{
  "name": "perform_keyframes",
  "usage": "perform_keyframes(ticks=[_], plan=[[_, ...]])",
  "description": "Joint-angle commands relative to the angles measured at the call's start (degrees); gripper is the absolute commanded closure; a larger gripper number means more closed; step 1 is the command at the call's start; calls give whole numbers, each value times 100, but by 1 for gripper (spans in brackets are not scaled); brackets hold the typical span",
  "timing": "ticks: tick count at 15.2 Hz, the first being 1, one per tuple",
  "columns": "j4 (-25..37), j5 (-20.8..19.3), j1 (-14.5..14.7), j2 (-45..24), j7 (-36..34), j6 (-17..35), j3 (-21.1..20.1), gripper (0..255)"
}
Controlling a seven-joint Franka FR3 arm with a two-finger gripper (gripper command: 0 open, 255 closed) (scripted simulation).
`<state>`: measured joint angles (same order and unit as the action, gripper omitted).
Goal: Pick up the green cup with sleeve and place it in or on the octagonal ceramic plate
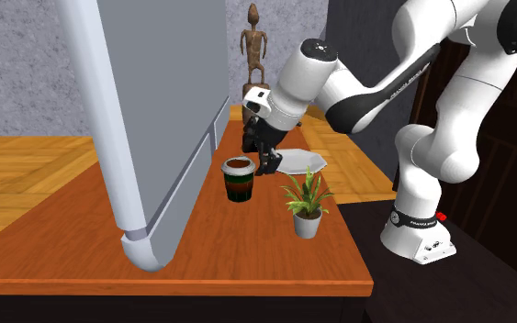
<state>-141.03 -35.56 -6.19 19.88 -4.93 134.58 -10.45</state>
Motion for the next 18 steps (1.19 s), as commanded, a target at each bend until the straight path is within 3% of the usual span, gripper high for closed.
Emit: perform_keyframes(ticks=[1, 4, 12, 13, 18], plan=[[-20, -127, -65, -122, -73, 155, 13, 0], [-42, -334, -177, -346, -202, 400, 45, 0], [-41, -333, -176, -345, -201, 399, 46, 0], [-41, -333, -176, -345, -201, 399, 46, 255], [-46, -331, -175, -338, -198, 398, 47, 255]])
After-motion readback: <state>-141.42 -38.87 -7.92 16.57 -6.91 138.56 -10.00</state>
